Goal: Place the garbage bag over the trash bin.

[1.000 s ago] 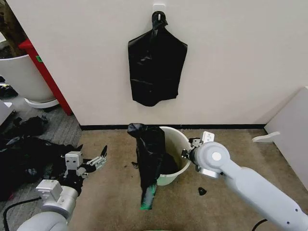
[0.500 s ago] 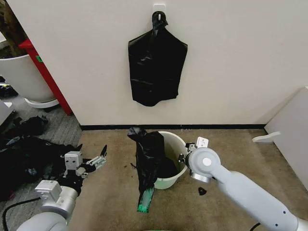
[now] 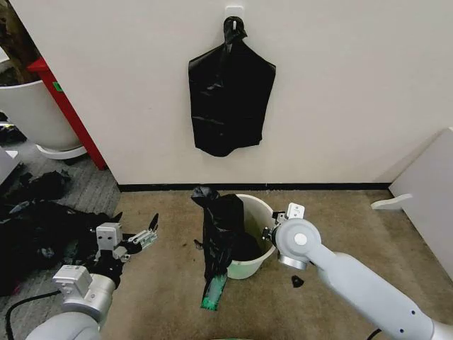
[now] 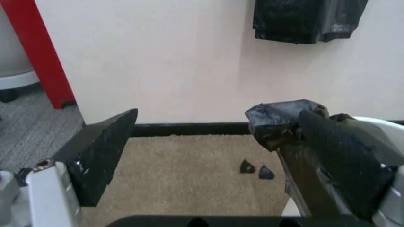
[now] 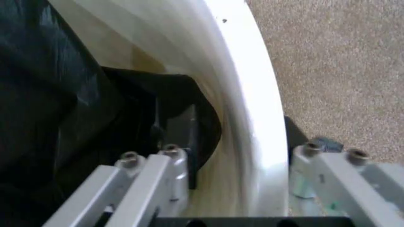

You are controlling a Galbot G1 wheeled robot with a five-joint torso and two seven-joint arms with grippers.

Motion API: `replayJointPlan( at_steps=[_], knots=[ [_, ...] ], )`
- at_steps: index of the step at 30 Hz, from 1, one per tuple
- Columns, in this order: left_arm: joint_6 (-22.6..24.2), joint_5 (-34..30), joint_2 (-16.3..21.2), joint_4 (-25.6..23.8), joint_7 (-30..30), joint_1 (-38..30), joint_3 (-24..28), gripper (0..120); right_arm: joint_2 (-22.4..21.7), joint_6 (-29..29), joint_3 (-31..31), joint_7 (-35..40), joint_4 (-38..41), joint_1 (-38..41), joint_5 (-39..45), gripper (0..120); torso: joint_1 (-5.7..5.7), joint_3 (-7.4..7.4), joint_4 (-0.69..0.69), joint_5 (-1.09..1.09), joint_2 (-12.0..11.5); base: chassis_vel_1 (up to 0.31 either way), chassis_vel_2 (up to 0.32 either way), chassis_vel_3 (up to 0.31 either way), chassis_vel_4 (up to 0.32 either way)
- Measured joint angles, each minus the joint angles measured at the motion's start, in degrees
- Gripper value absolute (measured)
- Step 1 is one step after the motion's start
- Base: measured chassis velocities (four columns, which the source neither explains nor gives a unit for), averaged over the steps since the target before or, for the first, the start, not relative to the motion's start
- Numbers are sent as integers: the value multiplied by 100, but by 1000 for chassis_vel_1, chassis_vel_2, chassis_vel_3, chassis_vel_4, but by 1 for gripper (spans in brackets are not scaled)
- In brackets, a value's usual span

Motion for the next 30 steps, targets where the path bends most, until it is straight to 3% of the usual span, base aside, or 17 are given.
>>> replayJointPlan(
  at_steps=[11, 19, 25, 30],
  knots=[
    [-16, 42, -31, -2, 10, 2, 45, 100, -337, -22, 162, 3, 382, 25, 56, 69, 0, 0, 0, 0, 0, 0, 0, 0, 0],
    [-16, 82, -32, 56, 13, -4, 78, 100, -780, -210, 332, -184, 1243, -19, -335, 97, 0, 0, -1, 0, 0, 0, 0, 0, 0],
    [-15, 137, -45, 111, 13, -16, 119, 100, -983, -398, 321, -902, 1988, 44, -894, 100, 0, 0, -1, 0, 0, 0, 0, 0, 0],
    [-15, 145, -76, 156, 15, 32, 19, 100, -661, -428, -167, -1250, 2206, 376, -1294, 100, 0, 0, 0, 0, 0, 0, 0, 0, 0]
  ],
)
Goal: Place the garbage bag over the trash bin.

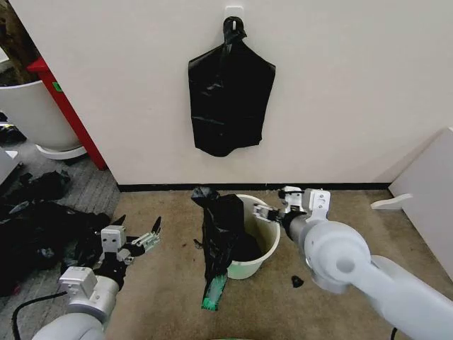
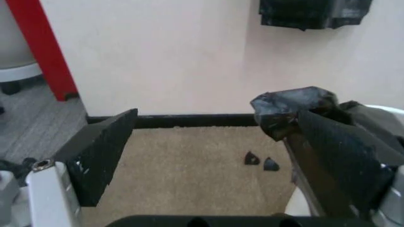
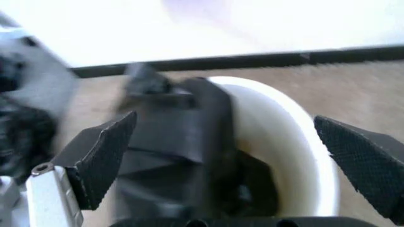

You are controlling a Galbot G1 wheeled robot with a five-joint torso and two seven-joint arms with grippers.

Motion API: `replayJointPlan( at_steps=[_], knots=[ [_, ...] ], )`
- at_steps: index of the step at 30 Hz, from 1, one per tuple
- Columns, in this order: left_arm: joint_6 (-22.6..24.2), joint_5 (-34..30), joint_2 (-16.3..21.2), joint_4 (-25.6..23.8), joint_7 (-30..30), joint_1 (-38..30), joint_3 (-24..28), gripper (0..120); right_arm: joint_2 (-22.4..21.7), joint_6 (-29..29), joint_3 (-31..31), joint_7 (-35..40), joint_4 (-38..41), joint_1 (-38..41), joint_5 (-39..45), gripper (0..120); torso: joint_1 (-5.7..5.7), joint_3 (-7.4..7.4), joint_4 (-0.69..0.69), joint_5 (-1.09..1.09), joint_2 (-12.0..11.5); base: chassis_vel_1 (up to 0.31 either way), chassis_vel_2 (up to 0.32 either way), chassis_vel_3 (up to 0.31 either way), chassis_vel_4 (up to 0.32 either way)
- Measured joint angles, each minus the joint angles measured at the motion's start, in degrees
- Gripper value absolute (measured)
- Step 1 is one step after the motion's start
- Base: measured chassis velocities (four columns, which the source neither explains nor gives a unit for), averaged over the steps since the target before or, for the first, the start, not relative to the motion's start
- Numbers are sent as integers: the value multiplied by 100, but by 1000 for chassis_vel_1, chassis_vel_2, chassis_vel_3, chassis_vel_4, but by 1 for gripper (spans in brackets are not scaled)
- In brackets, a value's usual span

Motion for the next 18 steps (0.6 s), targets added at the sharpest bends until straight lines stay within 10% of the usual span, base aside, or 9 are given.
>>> replayJointPlan(
  at_steps=[18],
  knots=[
    [-20, -55, 13, 30, -11, 74, -290, 100, 1604, -198, -1477, 407, -986, 601, -818, 100, 1, 1, 0, -1, 0, 0, 0, 0, 0]
  ],
)
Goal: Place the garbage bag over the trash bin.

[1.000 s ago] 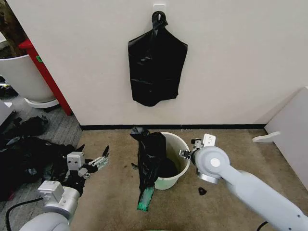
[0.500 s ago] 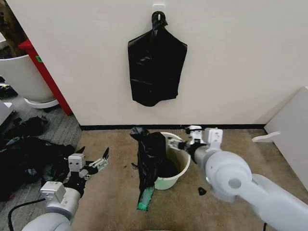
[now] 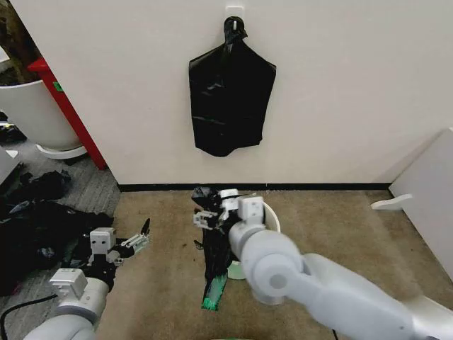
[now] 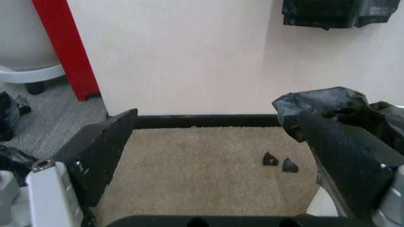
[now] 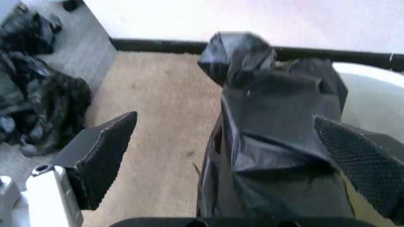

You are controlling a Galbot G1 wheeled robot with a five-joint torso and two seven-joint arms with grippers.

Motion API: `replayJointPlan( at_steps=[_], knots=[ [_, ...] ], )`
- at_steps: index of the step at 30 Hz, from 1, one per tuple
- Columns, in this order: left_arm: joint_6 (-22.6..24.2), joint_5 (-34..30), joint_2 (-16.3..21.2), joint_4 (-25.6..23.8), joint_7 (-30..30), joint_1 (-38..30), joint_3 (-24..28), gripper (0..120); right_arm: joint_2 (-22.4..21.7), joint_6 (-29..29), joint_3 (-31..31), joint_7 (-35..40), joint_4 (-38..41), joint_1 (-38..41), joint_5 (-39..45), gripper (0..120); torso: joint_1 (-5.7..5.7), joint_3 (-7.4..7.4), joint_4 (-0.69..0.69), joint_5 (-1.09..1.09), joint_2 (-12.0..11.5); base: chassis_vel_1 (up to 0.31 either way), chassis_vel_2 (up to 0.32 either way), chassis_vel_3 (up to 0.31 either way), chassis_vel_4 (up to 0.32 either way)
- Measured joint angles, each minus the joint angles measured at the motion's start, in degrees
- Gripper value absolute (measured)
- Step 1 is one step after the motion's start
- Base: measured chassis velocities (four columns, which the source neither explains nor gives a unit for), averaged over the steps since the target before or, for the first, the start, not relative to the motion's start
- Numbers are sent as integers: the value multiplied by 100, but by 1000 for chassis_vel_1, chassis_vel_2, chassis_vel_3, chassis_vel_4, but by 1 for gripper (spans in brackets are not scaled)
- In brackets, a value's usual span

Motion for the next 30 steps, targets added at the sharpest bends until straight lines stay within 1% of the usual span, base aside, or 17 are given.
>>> replayJointPlan(
  at_steps=[6, 9, 10, 11, 13, 16, 18, 20, 21, 23, 24, 27, 28, 30],
  knots=[
    [-25, -3, -75, 14, 26, 19, -11, 100, 96, -10, -218, 26, -296, -29, -265, 99, 0, 0, 0, 1, 0, 0, 0, 0, 0],
    [-46, 0, -126, 11, 39, 14, 2, 100, 110, -10, -321, 62, -417, -70, -323, 84, 0, 0, 0, 1, 0, 0, 0, 0, 0],
    [-49, 1, -135, 10, 44, 9, 4, 100, 118, -10, -346, 78, -454, -90, -356, 80, 0, 0, 0, 1, 0, 0, 0, 0, 0],
    [-49, 1, -135, 10, 44, 9, 4, 100, 118, -10, -346, 78, -454, -90, -356, 80, 0, 0, 0, 1, 0, 0, 0, 0, 0],
    [-56, -1, -154, 10, 46, -7, 13, 100, 135, -7, -378, 101, -516, -133, -438, 70, 0, 0, 0, 1, 0, 0, 0, 0, 0],
    [-65, -4, -165, 11, 48, -16, 31, 100, 127, 0, -396, 148, -552, -162, -484, 58, 0, 0, 0, 1, 0, 0, 0, 0, 0],
    [-66, -5, -165, 11, 49, -17, 34, 100, 123, 2, -398, 152, -557, -166, -492, 57, 0, 0, 0, 1, 0, 0, 0, 0, 0],
    [-72, -5, -166, 11, 52, -19, 63, 100, 93, 12, -406, 157, -582, -191, -580, 45, 0, 0, 0, 1, 0, 0, 0, 0, 0],
    [-74, -6, -166, 12, 53, -24, 81, 100, 82, 17, -406, 158, -587, -201, -619, 42, 0, 0, 0, 2, 0, 0, 0, 0, 0],
    [-75, 2, -167, 15, 54, -34, 118, 100, 48, 23, -404, 159, -588, -223, -660, 32, 0, 0, 0, 2, 0, 0, 0, 0, 0],
    [-75, 2, -167, 15, 54, -34, 118, 100, 48, 23, -404, 159, -588, -223, -660, 32, 0, 0, 0, 2, 0, 0, 0, 0, 0],
    [-76, 23, -157, 21, 55, -56, 195, 100, -29, 30, -368, 160, -564, -270, -704, 22, 0, 0, 0, 2, 0, 0, 0, 0, 0],
    [-76, 34, -152, 22, 55, -66, 225, 100, -55, 31, -353, 158, -554, -289, -718, 15, 0, 0, 0, 2, 0, 0, 0, 0, 0],
    [-75, 53, -139, 22, 55, -83, 287, 100, -118, 32, -318, 140, -541, -335, -785, 8, 0, 0, 0, 2, 0, 0, 0, 0, 0]
  ],
)
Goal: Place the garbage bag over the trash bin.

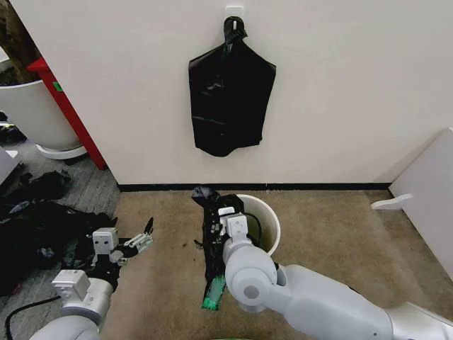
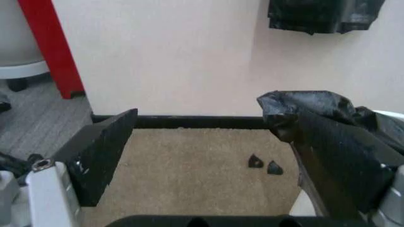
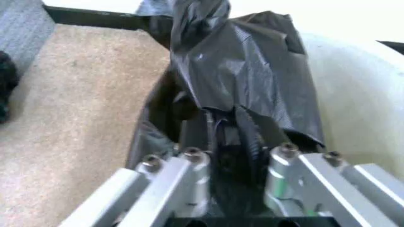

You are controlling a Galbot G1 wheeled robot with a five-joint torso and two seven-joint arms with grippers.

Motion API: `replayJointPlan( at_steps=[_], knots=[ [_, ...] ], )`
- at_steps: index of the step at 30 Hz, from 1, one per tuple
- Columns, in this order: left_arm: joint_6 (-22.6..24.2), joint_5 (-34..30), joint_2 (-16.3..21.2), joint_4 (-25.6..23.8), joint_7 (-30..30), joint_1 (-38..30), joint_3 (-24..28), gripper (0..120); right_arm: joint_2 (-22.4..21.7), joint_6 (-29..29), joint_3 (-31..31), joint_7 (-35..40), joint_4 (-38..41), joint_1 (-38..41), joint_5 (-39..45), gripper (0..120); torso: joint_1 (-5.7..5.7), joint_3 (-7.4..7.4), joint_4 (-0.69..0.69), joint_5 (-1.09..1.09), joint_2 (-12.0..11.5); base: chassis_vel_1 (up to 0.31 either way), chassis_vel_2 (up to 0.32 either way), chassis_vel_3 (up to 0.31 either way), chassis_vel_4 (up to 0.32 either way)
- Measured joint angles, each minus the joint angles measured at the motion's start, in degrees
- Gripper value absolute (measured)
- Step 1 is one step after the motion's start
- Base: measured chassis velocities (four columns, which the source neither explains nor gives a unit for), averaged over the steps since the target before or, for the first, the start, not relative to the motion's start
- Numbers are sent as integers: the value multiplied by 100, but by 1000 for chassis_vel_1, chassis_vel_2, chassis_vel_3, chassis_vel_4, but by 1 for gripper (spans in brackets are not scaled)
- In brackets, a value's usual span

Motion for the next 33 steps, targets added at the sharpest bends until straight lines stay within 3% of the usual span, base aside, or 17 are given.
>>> replayJointPlan(
  at_steps=[3, 12, 17, 24, 33],
  knots=[
    [0, 40, 15, -2, 0, -20, 87, 100, -67, 2, 37, -39, 24, -49, -91, 0, 0, 0, 0, 0, 0, 0, 0, 0, 0],
    [82, 204, 186, -56, 20, -53, 628, 100, -303, 10, 255, -90, 275, -107, -43, 0, 0, 0, 0, 0, 0, 0, 0, 0, 0],
    [418, 128, 427, 5, -63, -278, 870, 100, -444, -2, 345, -210, 349, -114, -30, 0, 0, 0, 0, -1, 0, 0, 0, 0, 0],
    [1171, -424, 694, 128, -417, -1104, 1047, 100, -536, -9, 391, -317, 410, -50, 62, 0, 0, 0, -2, 0, 0, 0, 0, 0, 0],
    [1968, -1130, 773, 24, -1426, -1658, 1378, 100, -201, -31, -42, -317, 133, 452, 466, 0, 0, 1, 1, -1, 0, 0, 0, 0, 0]
  ],
)
